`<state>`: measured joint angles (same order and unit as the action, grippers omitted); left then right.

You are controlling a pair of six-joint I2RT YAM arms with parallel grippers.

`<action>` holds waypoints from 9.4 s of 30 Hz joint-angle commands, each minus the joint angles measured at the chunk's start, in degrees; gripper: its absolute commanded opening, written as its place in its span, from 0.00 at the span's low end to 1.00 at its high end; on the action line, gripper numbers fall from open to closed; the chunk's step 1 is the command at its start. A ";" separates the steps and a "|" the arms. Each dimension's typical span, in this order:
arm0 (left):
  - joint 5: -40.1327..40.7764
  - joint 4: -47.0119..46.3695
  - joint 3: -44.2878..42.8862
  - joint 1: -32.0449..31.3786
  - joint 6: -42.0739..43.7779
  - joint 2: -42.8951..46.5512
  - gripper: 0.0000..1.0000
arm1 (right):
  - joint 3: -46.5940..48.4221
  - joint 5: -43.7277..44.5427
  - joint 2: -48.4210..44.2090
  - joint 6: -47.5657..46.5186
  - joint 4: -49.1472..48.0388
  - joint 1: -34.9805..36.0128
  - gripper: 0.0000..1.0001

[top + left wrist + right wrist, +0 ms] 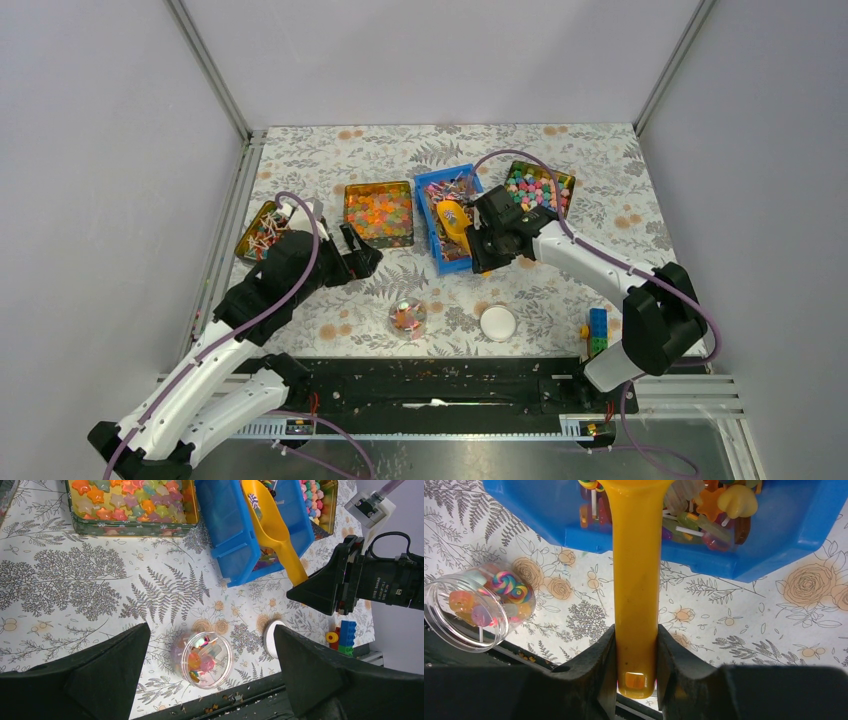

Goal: Pack the candies
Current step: Scoop the fake candies from the storage box, then place the fake candies in the packing bottle, then scoop the fake candies from the storage box.

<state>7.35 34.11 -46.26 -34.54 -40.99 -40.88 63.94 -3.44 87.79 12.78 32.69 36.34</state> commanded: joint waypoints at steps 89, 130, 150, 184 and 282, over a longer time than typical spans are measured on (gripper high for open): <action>-5.01 -4.05 4.25 0.00 -1.11 -1.01 0.99 | 27.93 -9.26 6.80 -7.48 54.42 24.66 0.00; -4.76 -3.17 6.09 0.00 -1.81 -0.17 0.99 | 36.60 -4.27 8.91 -1.61 60.21 26.73 0.00; -5.33 -2.82 6.53 0.00 -2.16 -0.02 0.99 | 28.19 -6.80 2.20 -3.79 52.73 11.20 0.00; -4.75 -2.59 2.91 0.00 0.68 -5.09 0.99 | 34.28 0.45 13.68 -5.75 47.73 1.31 0.00; -10.47 -20.87 5.53 0.09 8.63 -3.35 0.97 | 12.21 -1.94 -7.56 -8.01 31.29 1.82 0.00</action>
<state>-1.43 19.88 -42.00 -34.54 -34.22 -45.74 76.29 -4.21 83.07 5.80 63.55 38.02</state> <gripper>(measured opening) 0.973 0.341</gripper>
